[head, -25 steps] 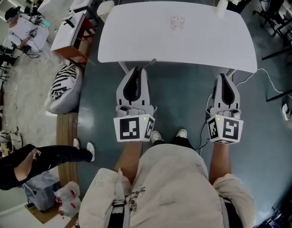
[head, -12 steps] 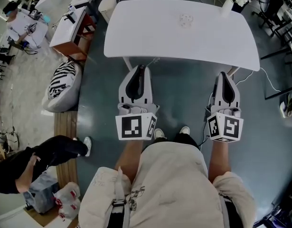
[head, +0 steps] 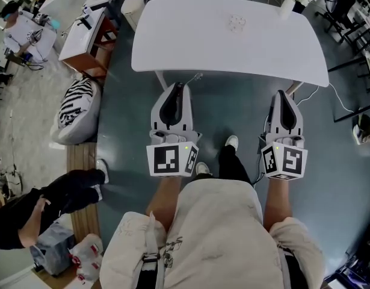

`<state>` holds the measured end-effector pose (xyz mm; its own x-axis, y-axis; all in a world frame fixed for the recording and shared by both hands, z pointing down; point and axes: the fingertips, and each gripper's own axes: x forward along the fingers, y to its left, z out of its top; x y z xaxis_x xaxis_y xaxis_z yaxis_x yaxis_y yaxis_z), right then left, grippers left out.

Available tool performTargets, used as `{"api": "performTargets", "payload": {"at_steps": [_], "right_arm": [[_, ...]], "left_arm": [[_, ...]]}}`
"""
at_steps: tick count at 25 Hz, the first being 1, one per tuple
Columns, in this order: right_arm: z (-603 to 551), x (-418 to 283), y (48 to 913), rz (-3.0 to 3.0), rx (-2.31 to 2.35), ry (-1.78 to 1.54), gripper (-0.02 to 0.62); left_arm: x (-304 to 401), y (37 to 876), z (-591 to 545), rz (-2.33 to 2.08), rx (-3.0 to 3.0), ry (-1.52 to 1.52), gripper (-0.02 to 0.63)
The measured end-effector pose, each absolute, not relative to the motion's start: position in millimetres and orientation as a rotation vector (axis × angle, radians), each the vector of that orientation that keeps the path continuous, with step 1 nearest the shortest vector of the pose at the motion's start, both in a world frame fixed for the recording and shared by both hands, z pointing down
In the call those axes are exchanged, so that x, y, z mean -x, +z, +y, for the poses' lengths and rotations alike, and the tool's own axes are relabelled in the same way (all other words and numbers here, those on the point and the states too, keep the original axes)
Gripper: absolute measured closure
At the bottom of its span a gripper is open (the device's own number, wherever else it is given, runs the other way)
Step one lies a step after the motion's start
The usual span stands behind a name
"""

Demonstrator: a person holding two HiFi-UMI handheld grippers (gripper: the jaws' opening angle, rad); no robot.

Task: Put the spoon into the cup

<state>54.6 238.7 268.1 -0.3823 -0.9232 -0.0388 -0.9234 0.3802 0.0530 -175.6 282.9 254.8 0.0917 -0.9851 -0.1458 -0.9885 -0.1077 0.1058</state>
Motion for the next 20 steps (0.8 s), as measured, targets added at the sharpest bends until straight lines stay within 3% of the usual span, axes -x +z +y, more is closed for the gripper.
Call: {"api": "performTargets", "payload": {"at_steps": [20], "right_arm": [[114.4,-90.7,291.8,2.618,1.729,0.028,0.607]], "left_arm": [[141.5,266.0,162.1,2.099,2.320,0.226,0.570]]}}
